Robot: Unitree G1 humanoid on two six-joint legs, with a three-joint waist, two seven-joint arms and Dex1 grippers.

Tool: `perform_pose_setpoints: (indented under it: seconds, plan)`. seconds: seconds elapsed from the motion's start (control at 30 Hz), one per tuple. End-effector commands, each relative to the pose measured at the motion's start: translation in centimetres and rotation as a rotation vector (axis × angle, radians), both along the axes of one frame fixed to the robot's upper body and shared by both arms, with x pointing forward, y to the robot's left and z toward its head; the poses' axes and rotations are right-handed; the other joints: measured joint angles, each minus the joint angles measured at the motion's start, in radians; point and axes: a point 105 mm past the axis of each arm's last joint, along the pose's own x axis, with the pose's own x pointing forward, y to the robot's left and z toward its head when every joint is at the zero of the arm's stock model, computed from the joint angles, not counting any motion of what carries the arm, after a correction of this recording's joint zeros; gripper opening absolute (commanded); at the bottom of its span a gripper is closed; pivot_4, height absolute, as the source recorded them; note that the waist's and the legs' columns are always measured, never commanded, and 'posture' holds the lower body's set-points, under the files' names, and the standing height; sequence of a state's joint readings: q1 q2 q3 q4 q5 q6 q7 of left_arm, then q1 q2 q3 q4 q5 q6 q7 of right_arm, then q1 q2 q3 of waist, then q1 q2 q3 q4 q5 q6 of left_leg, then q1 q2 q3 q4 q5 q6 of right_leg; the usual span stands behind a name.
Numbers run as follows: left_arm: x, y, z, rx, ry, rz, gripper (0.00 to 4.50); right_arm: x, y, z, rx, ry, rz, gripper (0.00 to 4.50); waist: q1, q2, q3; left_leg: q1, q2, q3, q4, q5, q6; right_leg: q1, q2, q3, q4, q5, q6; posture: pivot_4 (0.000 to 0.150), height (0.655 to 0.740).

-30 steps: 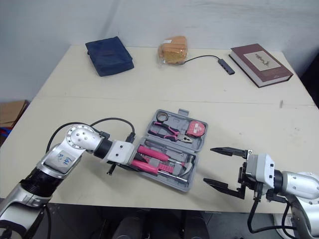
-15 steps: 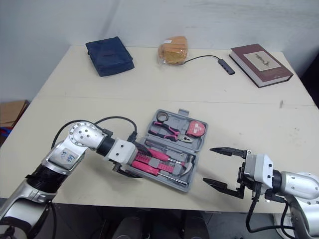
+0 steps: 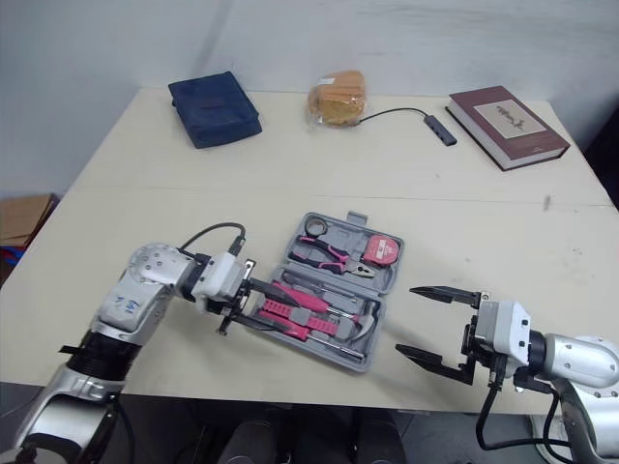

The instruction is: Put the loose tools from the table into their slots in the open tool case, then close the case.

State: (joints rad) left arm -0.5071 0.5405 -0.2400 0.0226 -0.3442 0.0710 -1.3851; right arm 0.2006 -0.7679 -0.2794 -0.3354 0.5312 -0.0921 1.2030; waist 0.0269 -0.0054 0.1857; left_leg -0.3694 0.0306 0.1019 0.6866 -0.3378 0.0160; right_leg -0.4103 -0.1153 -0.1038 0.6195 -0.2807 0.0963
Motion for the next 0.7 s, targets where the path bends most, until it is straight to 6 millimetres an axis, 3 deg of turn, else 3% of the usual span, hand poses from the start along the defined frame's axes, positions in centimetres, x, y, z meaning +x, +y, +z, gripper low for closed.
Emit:
perform_pose_setpoints:
  seconds: [0.03,0.2,0.6,0.7]
  plan:
    - [0.3,-0.2,-0.7,0.027,-0.024,0.01,0.03,0.0,-0.1,0.3,0.003,-0.031,0.001,4.5,-0.001,0.0,0.0,0.0,0.0,0.0,0.0,0.0,0.0,0.0,0.0,0.0,0.0,0.0,0.0,0.15,0.74]
    - [0.5,-0.1,-2.8,0.117,-0.033,-0.004,0.03,-0.2,-0.5,-0.3,0.001,-0.028,-0.013,4.5,-0.004,0.0,0.0,0.001,0.0,0.001,0.0,0.0,0.0,0.0,0.0,0.0,0.0,0.0,0.0,0.15,0.74]
    - [0.5,-0.4,-4.4,0.192,0.002,0.025,0.03,-0.1,-0.8,-0.7,-0.002,-0.022,-0.027,4.5,-0.003,0.0,0.0,0.001,0.0,0.001,0.0,0.0,0.0,0.0,0.0,0.0,0.0,0.0,0.0,0.15,0.74]
    - [0.2,0.4,-6.4,0.299,0.038,0.053,0.03,-0.1,-1.1,-0.8,-0.008,-0.018,-0.033,4.5,-0.003,0.0,-0.001,0.002,0.0,0.001,0.0,0.0,0.0,0.0,0.0,0.0,0.0,0.0,0.0,0.15,0.74]
